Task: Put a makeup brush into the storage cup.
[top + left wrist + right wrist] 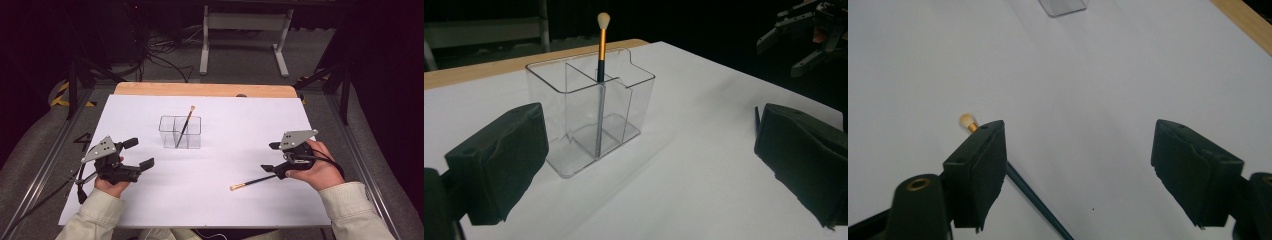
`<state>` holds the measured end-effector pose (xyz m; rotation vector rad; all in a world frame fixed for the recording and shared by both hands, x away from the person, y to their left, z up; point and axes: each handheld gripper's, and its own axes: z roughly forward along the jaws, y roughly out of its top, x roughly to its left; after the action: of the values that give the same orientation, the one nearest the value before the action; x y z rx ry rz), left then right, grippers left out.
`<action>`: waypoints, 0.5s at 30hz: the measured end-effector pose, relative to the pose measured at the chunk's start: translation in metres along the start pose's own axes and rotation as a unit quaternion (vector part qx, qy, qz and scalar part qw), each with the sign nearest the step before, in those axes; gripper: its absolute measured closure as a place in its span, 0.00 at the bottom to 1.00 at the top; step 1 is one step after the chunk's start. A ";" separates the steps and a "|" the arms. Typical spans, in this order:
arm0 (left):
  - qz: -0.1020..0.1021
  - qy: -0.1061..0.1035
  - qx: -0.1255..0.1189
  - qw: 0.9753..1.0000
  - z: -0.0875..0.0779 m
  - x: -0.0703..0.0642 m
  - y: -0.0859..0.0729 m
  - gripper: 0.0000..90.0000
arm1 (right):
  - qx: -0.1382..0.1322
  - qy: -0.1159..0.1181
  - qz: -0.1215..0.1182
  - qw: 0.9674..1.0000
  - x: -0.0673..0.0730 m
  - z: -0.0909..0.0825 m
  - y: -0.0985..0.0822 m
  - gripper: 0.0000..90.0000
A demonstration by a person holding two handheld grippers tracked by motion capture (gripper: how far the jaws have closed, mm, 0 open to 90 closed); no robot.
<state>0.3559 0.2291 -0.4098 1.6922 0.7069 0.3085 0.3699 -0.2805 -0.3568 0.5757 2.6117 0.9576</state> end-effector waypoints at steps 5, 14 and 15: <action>-0.002 0.007 0.003 1.000 -0.001 0.000 -0.001 0.02 | 0.038 0.006 -0.011 0.999 -0.001 0.005 0.012 0.29; 0.007 0.026 0.018 0.999 -0.008 0.001 -0.010 0.02 | 0.086 0.026 -0.039 0.995 0.001 0.018 0.028 0.29; 0.005 0.027 0.018 0.999 -0.008 0.001 -0.011 0.02 | 0.086 0.026 -0.039 0.995 0.001 0.018 0.028 0.29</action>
<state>0.3491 0.2370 -0.4181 1.7281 0.7478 0.3514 0.3831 -0.2511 -0.3515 0.4897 2.7594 0.7391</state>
